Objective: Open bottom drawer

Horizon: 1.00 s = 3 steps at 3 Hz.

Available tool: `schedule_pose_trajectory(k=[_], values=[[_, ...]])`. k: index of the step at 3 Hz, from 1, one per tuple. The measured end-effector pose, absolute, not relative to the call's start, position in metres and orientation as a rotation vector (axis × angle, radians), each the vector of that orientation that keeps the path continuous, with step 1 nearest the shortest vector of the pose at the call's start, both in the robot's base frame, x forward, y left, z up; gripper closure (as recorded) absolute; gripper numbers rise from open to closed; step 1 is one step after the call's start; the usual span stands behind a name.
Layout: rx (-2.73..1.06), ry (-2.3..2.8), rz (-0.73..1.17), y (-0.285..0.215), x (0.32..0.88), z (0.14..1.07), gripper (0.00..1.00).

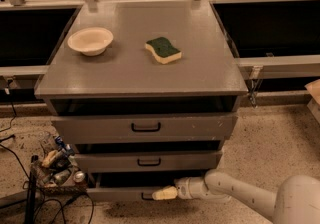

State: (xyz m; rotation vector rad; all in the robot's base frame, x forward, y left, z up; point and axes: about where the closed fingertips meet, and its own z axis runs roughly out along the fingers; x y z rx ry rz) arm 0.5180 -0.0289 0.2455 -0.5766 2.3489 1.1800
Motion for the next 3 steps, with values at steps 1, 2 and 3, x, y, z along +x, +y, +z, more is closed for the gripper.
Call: schedule_pose_trajectory(k=[1, 2, 3], values=[[-0.6, 2.33, 1.255, -0.043, 0.485, 0.243, 0.0], [-0.612, 2.321, 1.264, -0.05, 0.475, 0.243, 0.0], [-0.64, 2.292, 1.286, -0.067, 0.457, 0.254, 0.0]])
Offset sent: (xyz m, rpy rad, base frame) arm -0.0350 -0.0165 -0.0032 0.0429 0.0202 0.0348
